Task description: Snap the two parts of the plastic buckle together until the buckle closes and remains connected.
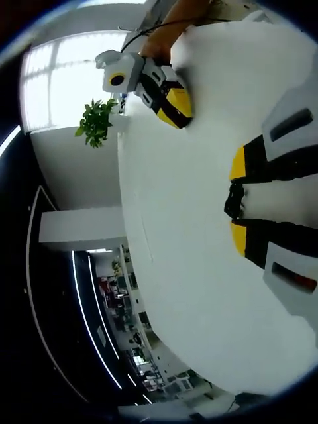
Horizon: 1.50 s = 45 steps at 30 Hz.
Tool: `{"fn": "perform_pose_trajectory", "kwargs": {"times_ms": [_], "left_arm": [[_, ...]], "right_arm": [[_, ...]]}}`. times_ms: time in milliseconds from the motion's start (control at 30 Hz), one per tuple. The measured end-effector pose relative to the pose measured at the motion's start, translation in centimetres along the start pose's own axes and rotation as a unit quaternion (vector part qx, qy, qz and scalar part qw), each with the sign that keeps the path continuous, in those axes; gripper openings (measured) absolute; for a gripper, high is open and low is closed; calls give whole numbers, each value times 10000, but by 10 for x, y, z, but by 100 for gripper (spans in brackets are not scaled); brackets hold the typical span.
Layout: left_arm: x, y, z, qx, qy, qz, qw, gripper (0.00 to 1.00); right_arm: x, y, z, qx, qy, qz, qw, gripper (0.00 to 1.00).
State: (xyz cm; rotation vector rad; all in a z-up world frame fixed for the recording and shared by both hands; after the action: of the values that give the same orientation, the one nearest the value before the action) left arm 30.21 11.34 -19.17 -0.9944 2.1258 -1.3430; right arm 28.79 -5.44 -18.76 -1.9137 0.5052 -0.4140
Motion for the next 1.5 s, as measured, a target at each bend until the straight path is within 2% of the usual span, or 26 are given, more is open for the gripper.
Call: {"fn": "perform_pose_trajectory", "kwargs": {"times_ms": [300, 467, 633, 700, 800, 833, 867, 900, 933, 1033, 1167, 1333, 1500], "left_arm": [[4, 0, 1, 18, 21, -23, 10000, 26], [10, 0, -2, 42, 118, -37, 9999, 38], [11, -2, -6, 71, 227, 70, 9997, 47], [12, -3, -7, 93, 385, 196, 9990, 49], [12, -3, -6, 140, 644, 150, 9977, 54], [10, -2, -6, 113, 632, 106, 9979, 56], [10, -2, -6, 109, 743, 130, 9971, 56], [14, -3, -5, 158, 1110, 497, 9924, 55], [12, -2, -5, 158, 1053, 422, 9934, 55], [12, -4, -6, 237, 1265, 572, 9900, 57], [8, -6, -6, 192, 1412, 1040, 9843, 57], [6, -7, -1, 171, 1664, 1022, 9806, 57], [2, -8, 1, 74, 1745, 1055, 9790, 55]], "right_arm": [[1, 3, 0, -54, 3, -124, 9999, 16], [1, 3, -2, -56, 15, -242, 9997, 20], [-1, 4, -5, -73, 11, -324, 9994, 21], [-1, 4, -7, -86, 19, -339, 9994, 21], [-1, 5, -8, -94, 18, -343, 9994, 21], [0, 5, -8, -97, 21, -343, 9994, 21], [0, 5, -8, -105, 8, -335, 9994, 20], [-1, 5, -9, -100, -30, -344, 9994, 20], [-2, 4, -9, -81, -49, -339, 9994, 20], [-1, 2, -10, -1, -89, -207, 9997, 20], [1, 2, -11, -8, -76, -150, 9999, 20], [1, 2, -10, -20, -91, -123, 9999, 20], [0, 3, -11, -36, -124, -109, 9999, 19]]}}
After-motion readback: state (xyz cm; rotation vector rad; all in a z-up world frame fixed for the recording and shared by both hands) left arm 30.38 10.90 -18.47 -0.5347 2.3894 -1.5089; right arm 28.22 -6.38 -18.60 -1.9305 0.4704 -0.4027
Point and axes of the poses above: the point that each gripper's makers call its tool centre point, and the gripper's own axes: z roughly forward along the fingers, x roughly to its right, y roughly out of its underside, the point moved 3 cm from there along -z, roughly backward along the fingers, and after that the axes turned 3 degrees about y, right-handed, at the moved point
